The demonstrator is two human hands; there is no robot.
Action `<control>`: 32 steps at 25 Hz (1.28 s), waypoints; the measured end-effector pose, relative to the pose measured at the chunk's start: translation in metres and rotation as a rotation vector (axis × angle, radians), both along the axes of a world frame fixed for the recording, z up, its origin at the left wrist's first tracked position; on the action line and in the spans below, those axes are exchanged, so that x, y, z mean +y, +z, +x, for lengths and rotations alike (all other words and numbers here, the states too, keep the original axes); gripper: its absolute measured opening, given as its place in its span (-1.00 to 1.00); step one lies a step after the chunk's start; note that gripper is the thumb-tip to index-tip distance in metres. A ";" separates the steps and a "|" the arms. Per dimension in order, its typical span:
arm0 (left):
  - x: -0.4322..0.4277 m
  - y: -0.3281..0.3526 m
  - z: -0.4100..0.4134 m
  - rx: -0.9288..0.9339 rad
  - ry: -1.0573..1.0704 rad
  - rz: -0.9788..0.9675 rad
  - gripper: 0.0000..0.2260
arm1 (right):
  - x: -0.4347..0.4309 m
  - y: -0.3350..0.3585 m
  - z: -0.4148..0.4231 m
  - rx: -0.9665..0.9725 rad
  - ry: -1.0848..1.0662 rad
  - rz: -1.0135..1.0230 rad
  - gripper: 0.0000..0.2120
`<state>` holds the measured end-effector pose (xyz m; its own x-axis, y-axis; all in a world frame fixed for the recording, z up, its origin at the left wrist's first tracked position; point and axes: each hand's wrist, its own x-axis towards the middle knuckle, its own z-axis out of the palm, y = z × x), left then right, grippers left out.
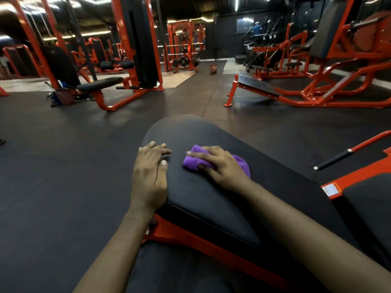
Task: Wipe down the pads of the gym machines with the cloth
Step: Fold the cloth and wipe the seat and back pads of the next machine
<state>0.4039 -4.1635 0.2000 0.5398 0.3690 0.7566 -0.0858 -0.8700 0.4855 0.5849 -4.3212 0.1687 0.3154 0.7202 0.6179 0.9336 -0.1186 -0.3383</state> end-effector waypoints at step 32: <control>-0.009 -0.002 -0.003 -0.206 0.169 -0.122 -0.75 | 0.141 0.080 0.042 0.261 -0.328 -0.072 -0.64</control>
<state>0.4007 -4.1724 0.1976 0.3026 0.5355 0.7885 -0.0526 -0.8166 0.5748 0.6270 -4.1802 0.2483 0.6741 0.5943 0.4386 0.7266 -0.4267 -0.5385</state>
